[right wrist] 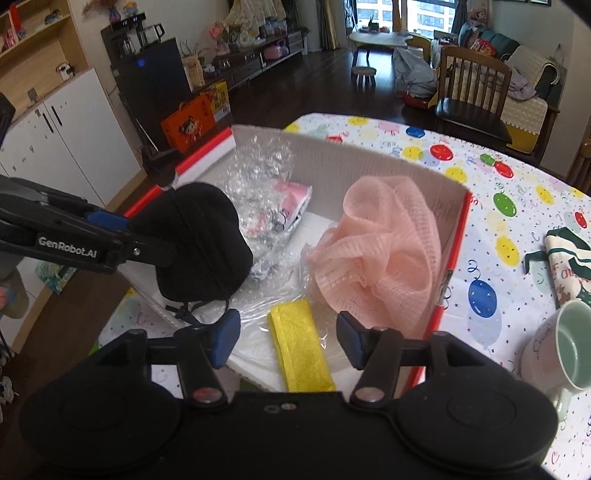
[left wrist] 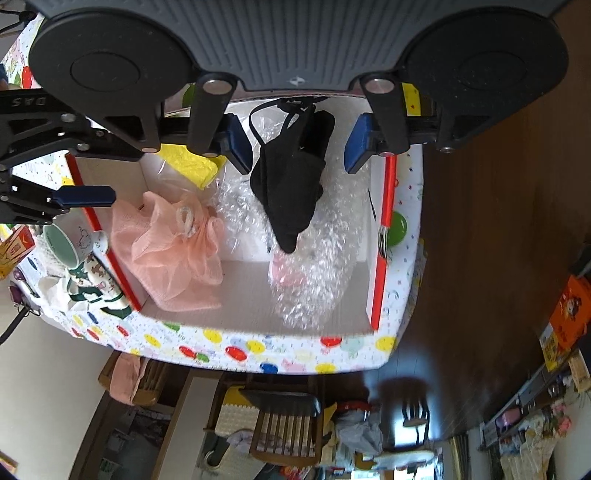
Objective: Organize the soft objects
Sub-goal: 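Open both tools to drop the mask and yellow cloth into the box, then move both tools back toward the Christmas tote bag and green sponge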
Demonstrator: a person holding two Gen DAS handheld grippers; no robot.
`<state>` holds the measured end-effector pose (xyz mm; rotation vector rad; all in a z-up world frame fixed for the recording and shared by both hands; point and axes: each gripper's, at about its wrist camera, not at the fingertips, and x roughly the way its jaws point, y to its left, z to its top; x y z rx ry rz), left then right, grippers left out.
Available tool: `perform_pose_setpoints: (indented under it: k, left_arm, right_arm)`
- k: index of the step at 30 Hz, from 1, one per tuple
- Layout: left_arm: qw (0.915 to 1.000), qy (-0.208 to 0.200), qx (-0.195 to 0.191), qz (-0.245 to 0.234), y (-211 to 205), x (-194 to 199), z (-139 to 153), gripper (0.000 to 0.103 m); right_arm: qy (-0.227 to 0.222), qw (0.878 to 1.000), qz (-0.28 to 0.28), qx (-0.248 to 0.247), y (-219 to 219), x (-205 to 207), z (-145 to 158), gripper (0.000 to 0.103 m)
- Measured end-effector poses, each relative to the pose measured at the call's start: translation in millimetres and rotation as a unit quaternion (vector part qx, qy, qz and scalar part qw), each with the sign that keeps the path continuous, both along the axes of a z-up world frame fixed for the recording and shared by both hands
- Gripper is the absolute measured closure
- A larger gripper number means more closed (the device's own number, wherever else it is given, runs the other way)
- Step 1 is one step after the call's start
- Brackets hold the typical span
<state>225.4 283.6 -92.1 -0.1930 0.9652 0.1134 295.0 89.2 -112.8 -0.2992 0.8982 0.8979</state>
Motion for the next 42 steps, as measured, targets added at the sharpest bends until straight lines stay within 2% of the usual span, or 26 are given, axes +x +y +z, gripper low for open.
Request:
perform_pose_setpoints:
  k: [3,5,8,10,13,17,21,27,31,36,42]
  left_arm:
    - [0.9998,-0.017,0.008,-0.002,-4,-7,13,0.047]
    - [0.9995,-0.029,0.009,-0.005,-8,-11,21,0.046]
    - [0.9989,-0.045,0.007,-0.009,-16,-16,34,0.035]
    - [0.9981,-0.059,0.006,-0.013,-23,-19,41,0.034]
    - [0.9971,-0.073,0.000,-0.021,-35,-21,51,0.032]
    - [0.9951,-0.090,-0.011,-0.039,-57,-21,62,0.021]
    - [0.9922,-0.105,-0.030,-0.059,-80,-16,69,0.019]
    - [0.9870,-0.123,-0.052,-0.089,-126,0,75,0.015]
    - [0.9852,-0.130,-0.052,-0.099,-163,16,76,0.001]
    - [0.9835,-0.132,-0.069,-0.103,-207,44,71,0.001]
    - [0.9865,-0.117,-0.053,-0.102,-261,87,64,0.000]
  right_arm:
    - [-0.002,1.000,-0.002,0.018,-10,-5,12,0.037]
    - [-0.009,1.000,0.000,0.030,-17,-10,22,0.031]
    - [-0.019,0.999,0.000,0.048,-29,-17,37,0.026]
    - [-0.024,0.998,-0.002,0.059,-38,-22,47,0.023]
    - [-0.036,0.997,-0.010,0.074,-52,-26,60,0.019]
    - [-0.057,0.994,-0.013,0.088,-72,-32,75,0.009]
    - [-0.074,0.992,-0.023,0.101,-99,-34,85,0.004]
    - [-0.084,0.989,-0.047,0.116,-148,-28,92,0.000]
    - [-0.088,0.987,-0.065,0.118,-181,-20,91,0.000]
    - [-0.090,0.984,-0.091,0.121,-226,-9,87,0.000]
    - [-0.090,0.981,-0.131,0.115,-286,11,77,0.000]
